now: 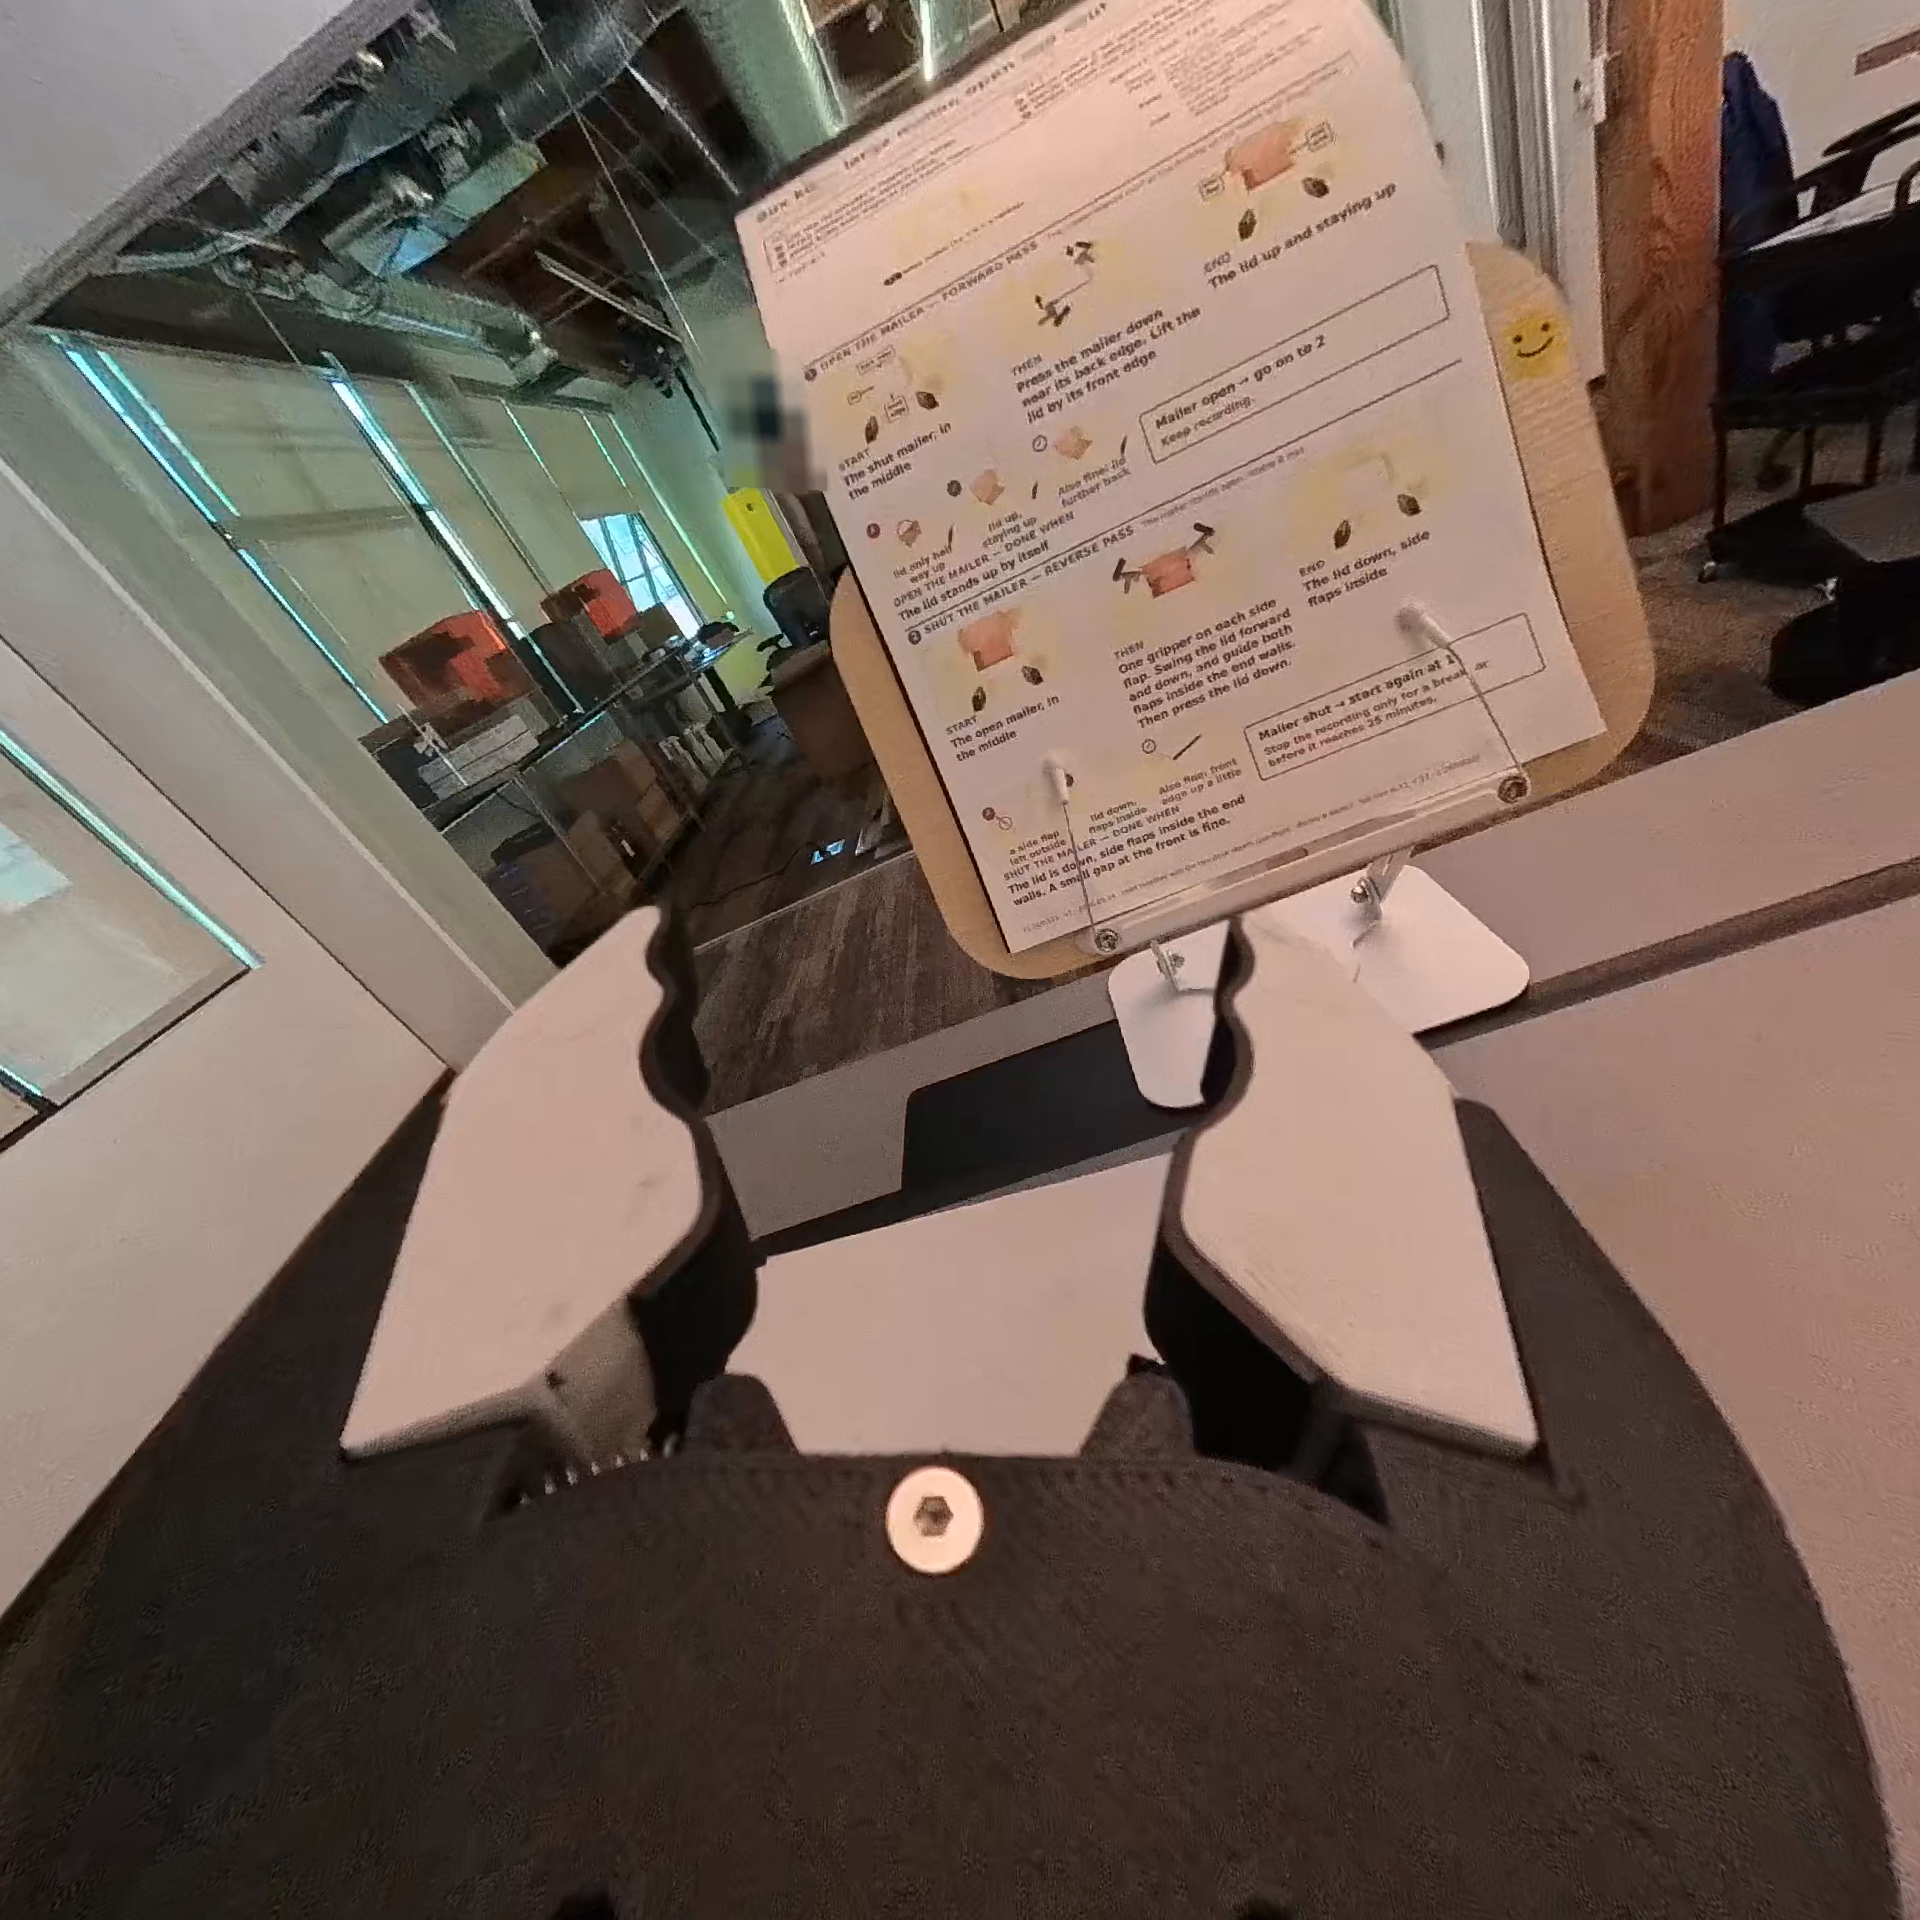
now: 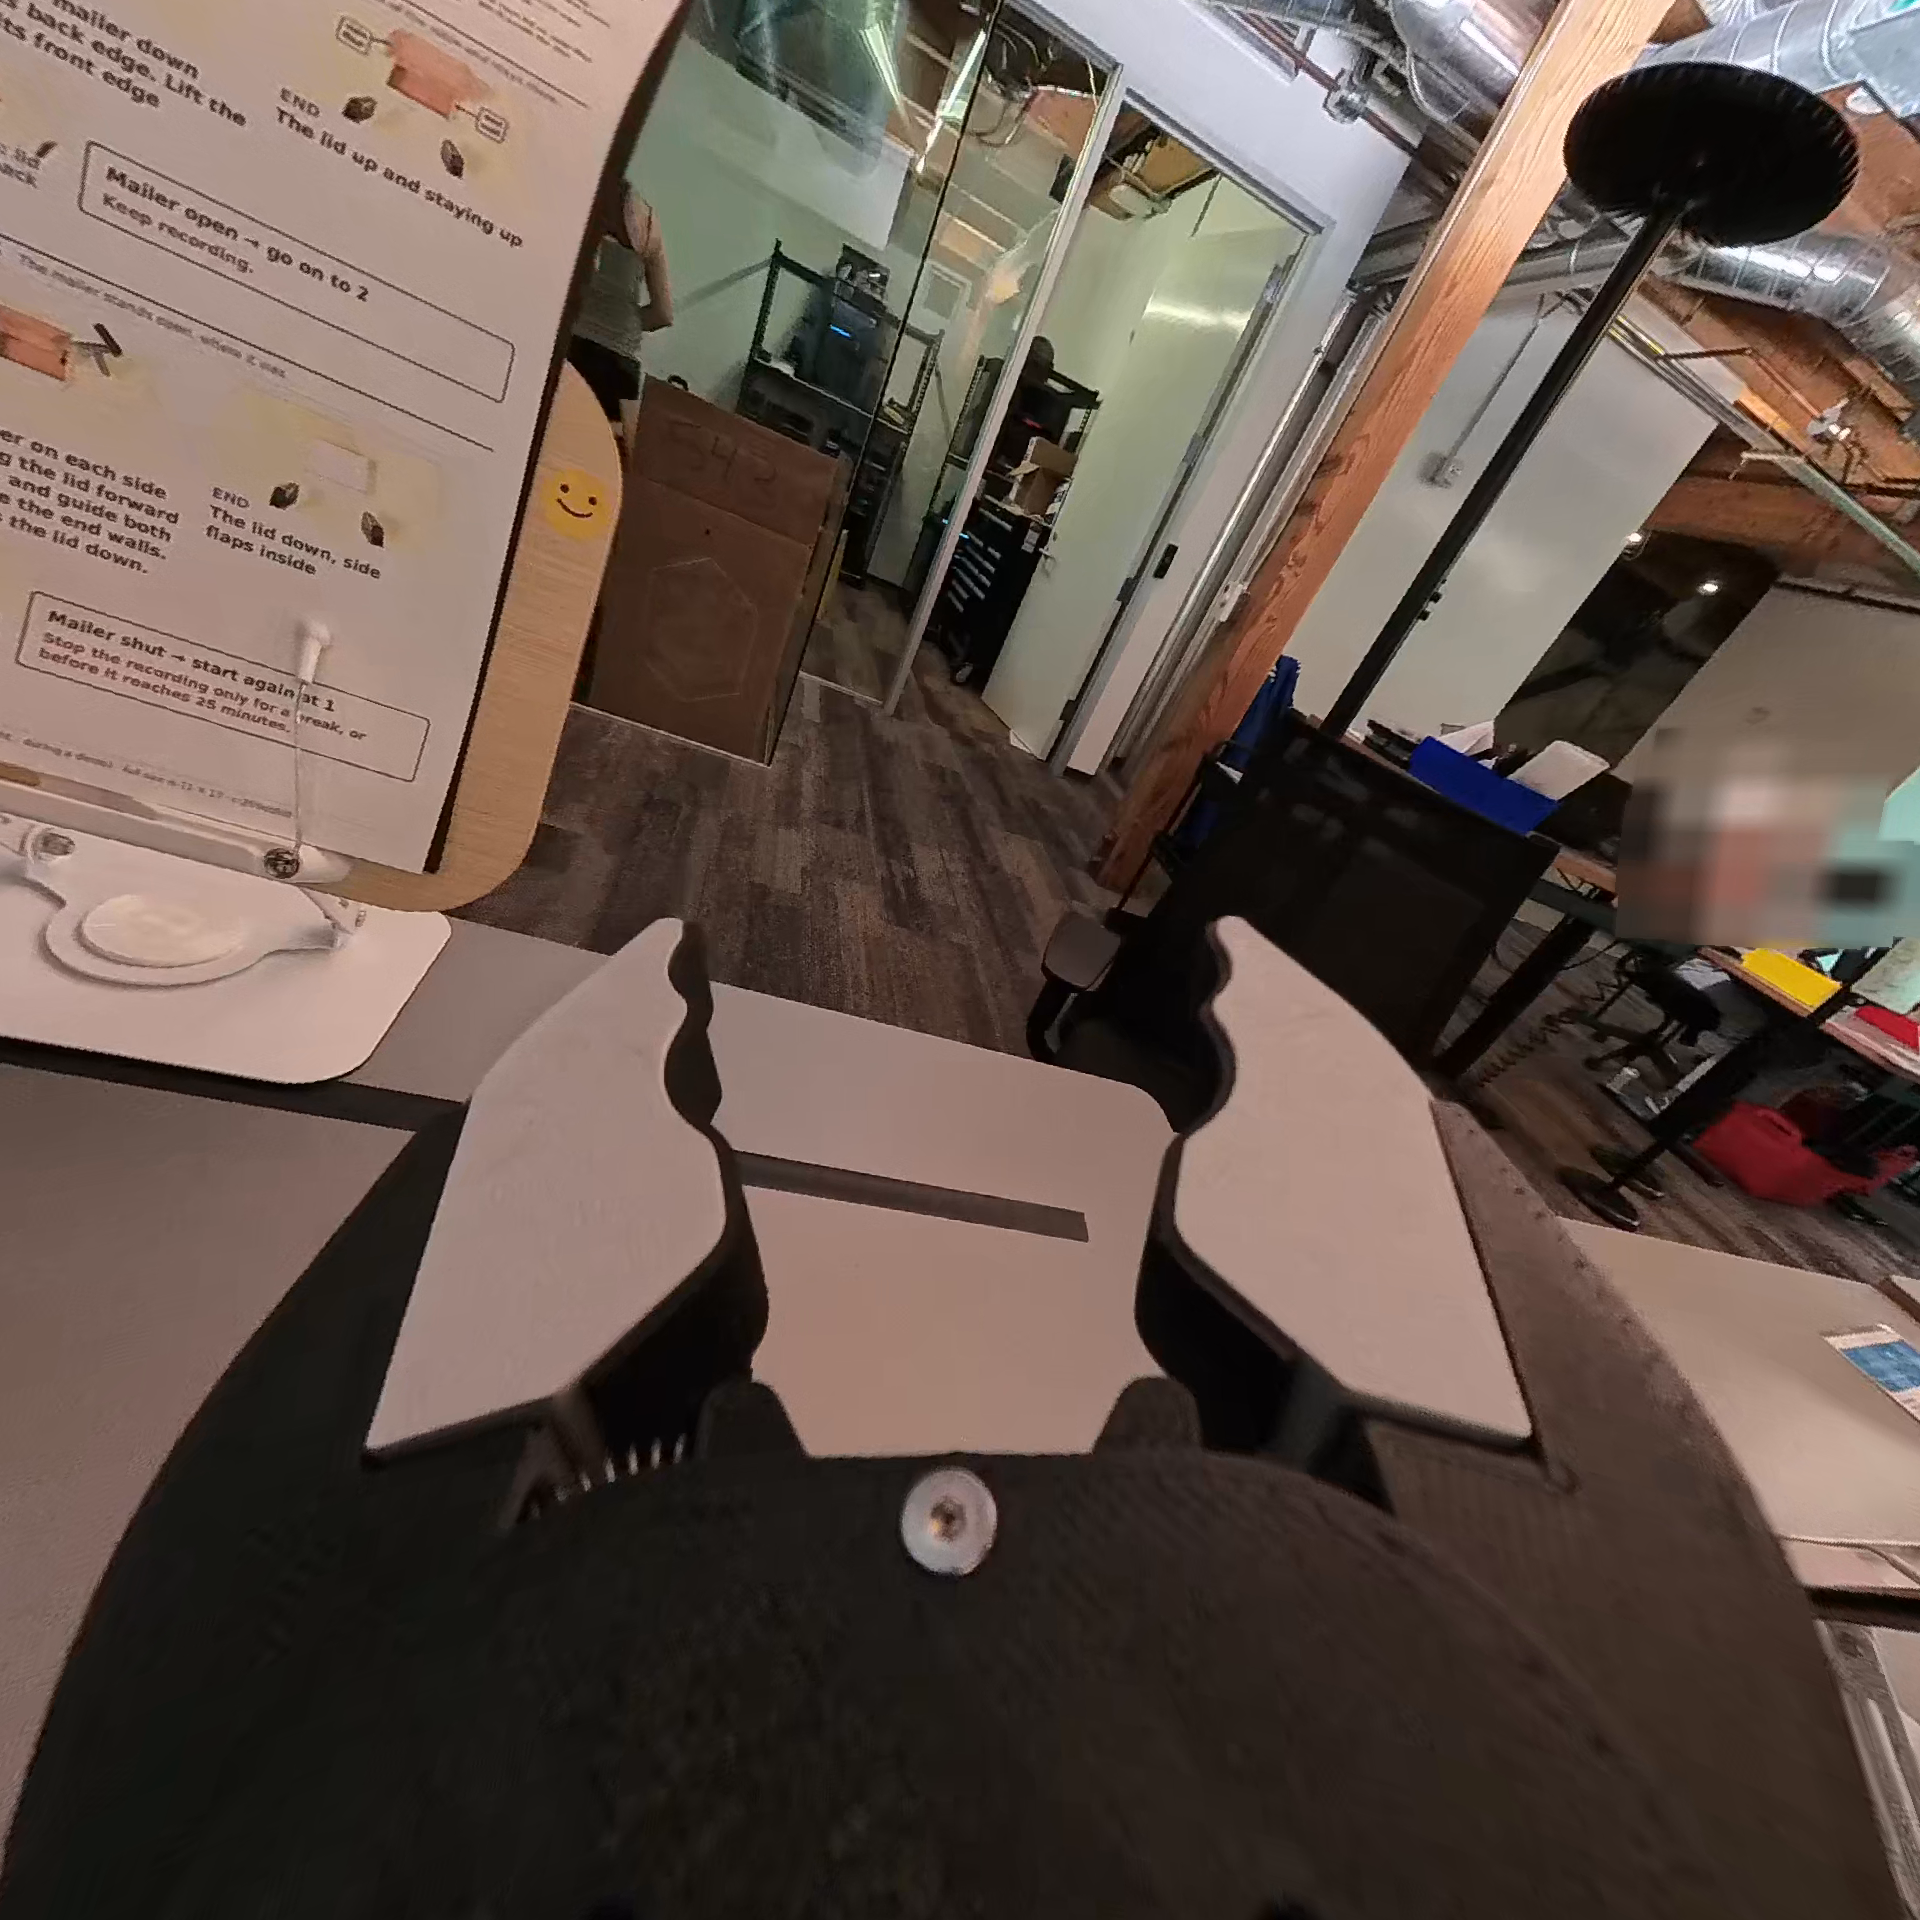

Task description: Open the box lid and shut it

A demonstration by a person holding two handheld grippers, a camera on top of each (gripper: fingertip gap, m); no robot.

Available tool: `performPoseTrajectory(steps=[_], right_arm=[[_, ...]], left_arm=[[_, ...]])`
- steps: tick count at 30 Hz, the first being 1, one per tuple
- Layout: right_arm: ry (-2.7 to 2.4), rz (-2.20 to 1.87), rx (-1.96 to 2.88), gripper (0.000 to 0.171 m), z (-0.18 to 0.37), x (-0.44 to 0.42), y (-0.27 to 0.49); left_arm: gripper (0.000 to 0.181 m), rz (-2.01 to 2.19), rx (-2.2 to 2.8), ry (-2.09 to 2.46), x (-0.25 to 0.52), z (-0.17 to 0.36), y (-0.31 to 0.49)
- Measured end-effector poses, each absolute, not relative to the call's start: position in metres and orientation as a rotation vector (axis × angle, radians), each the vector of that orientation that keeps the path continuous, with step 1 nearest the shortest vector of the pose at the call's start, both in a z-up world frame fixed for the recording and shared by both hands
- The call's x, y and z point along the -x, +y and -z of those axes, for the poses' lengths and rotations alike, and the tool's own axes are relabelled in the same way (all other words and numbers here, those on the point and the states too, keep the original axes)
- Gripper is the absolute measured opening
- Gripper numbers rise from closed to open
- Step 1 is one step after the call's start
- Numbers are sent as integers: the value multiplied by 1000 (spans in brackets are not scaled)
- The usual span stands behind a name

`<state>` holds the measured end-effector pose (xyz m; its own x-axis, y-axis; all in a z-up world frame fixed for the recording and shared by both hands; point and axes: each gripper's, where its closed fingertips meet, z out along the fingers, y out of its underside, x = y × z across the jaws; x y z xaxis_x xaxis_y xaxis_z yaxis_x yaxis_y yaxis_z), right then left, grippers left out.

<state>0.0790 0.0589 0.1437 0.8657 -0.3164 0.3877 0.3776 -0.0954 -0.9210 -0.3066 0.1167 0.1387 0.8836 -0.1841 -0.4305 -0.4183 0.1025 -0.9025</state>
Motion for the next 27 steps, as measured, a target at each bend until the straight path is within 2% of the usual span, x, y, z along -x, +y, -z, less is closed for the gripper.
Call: performPoseTrajectory(steps=[7, 10, 14, 17, 20, 27], right_arm=[[-101, 591, 1584, 86, -137, -76, 66], [-180, 497, 1649, 81, -123, -65, 75], [-323, 88, 1784, 80, -84, -18, 94], [-404, -147, 1885, 81, -47, 21, 107], [-477, -293, 1988, 83, -4, 60, 118], [-582, -554, 2164, 85, 77, 123, 117]], left_arm=[[96, -198, 1605, 501, 343, -125, 139], [87, -159, 1856, 436, 419, -96, 160], [73, 316, 2134, 120, 542, -33, 173], [66, 620, 2207, -61, 598, 24, 176], [75, 602, 2327, -168, 626, 77, 180], [100, 341, 2427, -32, 640, 111, 213]])
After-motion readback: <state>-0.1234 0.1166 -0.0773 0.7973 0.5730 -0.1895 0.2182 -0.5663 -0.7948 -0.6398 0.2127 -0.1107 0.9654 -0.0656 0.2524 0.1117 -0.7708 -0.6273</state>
